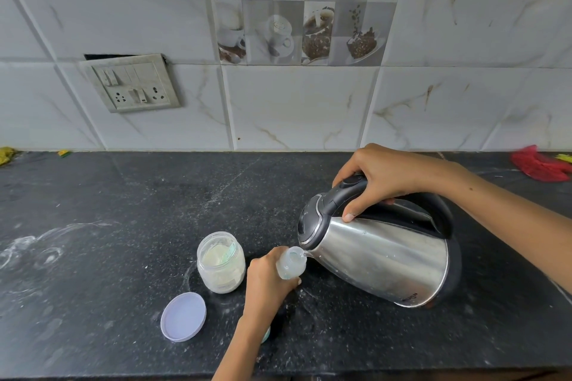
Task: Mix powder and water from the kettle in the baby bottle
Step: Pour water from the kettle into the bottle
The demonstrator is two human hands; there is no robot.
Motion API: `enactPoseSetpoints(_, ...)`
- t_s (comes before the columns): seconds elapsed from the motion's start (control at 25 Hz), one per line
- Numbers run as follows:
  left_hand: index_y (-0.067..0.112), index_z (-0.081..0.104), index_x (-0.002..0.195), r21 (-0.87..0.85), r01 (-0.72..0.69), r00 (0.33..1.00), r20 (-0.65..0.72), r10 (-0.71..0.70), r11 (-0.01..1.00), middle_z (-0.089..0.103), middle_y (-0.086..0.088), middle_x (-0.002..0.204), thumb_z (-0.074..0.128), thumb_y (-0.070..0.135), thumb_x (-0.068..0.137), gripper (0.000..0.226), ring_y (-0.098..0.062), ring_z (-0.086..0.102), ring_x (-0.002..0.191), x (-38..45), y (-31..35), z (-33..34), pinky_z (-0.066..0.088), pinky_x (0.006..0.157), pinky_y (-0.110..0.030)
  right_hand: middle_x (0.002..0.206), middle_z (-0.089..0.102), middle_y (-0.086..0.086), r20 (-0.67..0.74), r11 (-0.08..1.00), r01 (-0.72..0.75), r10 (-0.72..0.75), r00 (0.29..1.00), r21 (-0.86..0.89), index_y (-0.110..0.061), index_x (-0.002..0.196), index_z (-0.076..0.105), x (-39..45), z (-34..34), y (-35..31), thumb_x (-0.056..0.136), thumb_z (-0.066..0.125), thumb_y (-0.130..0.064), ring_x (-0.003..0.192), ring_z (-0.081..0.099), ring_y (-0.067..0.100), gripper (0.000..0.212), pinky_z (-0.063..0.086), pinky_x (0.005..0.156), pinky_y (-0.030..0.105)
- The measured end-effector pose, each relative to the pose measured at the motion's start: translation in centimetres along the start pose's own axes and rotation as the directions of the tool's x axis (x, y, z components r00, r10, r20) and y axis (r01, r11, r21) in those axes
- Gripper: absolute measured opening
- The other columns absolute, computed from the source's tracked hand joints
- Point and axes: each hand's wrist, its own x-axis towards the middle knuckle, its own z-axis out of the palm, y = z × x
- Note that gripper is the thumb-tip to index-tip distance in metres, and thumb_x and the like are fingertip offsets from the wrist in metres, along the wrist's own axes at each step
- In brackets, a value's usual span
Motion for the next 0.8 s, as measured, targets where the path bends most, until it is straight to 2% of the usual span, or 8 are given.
enactPoseSetpoints(0.16,0.028,0.066,0.107,-0.007,0.000,1.000,0.002,0.000,1.000,0.073,0.010,0.087,0.084,0.022,0.055,0.056,-0.009,0.065,0.082,0.1,-0.1,0.1,0.051,0.072,-0.024,0.063,0.071,-0.004,0.010,1.000,-0.008,0.009,1.000,-0.012,-0.037,0.091,0.073,0.4,0.0,-0.3,0.058,0.083,-0.057,0.056,0.066,0.028,0.039,0.053,0.055,0.040)
enactPoseSetpoints(0.36,0.029,0.066,0.108,-0.020,0.005,1.000,-0.006,-0.005,1.000,0.074,0.008,0.086,0.084,0.022,0.055,0.056,-0.011,0.066,0.082,0.0,-0.2,0.1,0.053,0.072,-0.028,0.059,0.070,0.000,0.053,1.000,-0.020,0.020,0.998,0.007,-0.032,0.090,0.074,0.9,0.0,-0.9,0.059,0.084,-0.053,0.038,0.057,0.012,0.038,0.047,0.044,0.027)
enactPoseSetpoints(0.44,0.029,0.066,0.107,-0.023,0.001,1.000,-0.012,-0.001,1.000,0.074,0.009,0.085,0.084,0.021,0.055,0.055,-0.010,0.066,0.081,0.0,-0.3,0.1,0.053,0.071,-0.027,0.061,0.071,0.002,0.061,0.999,-0.036,0.036,0.998,-0.001,-0.033,0.090,0.074,1.0,0.1,-1.1,0.058,0.084,-0.055,0.043,0.061,0.016,0.040,0.050,0.047,0.031)
enactPoseSetpoints(0.56,0.028,0.066,0.108,-0.024,-0.003,1.000,-0.012,0.003,1.000,0.074,0.008,0.086,0.084,0.020,0.055,0.057,-0.011,0.066,0.083,0.0,-0.4,0.1,0.053,0.072,-0.028,0.069,0.073,0.005,0.064,0.998,-0.048,0.050,0.997,-0.033,-0.034,0.090,0.073,1.3,0.3,-1.1,0.056,0.083,-0.058,0.062,0.069,0.027,0.043,0.057,0.059,0.042)
enactPoseSetpoints(0.64,0.028,0.066,0.109,-0.032,-0.005,1.000,-0.008,0.005,0.999,0.073,0.008,0.086,0.084,0.019,0.056,0.057,-0.011,0.066,0.082,0.0,-0.5,0.2,0.054,0.073,-0.030,0.072,0.074,0.006,0.068,0.998,-0.049,0.052,0.996,-0.041,-0.034,0.090,0.073,1.5,0.3,-1.1,0.054,0.082,-0.060,0.067,0.071,0.030,0.045,0.057,0.064,0.046)
enactPoseSetpoints(0.72,0.027,0.066,0.109,-0.038,-0.006,1.000,-0.009,0.006,0.999,0.073,0.008,0.087,0.084,0.018,0.056,0.057,-0.011,0.066,0.082,0.0,-0.5,0.2,0.055,0.073,-0.031,0.070,0.074,0.005,0.064,0.998,-0.047,0.049,0.997,-0.032,-0.035,0.090,0.073,1.5,0.2,-1.1,0.055,0.083,-0.060,0.062,0.070,0.027,0.044,0.057,0.060,0.042)
enactPoseSetpoints(0.8,0.027,0.066,0.109,-0.051,-0.007,1.000,-0.012,0.006,0.999,0.073,0.008,0.086,0.083,0.017,0.057,0.056,-0.011,0.066,0.082,0.0,-0.7,0.2,0.055,0.073,-0.032,0.064,0.072,0.003,0.051,0.999,-0.047,0.047,0.998,-0.005,-0.036,0.089,0.073,1.1,0.2,-1.0,0.056,0.084,-0.057,0.049,0.065,0.019,0.040,0.052,0.050,0.032)
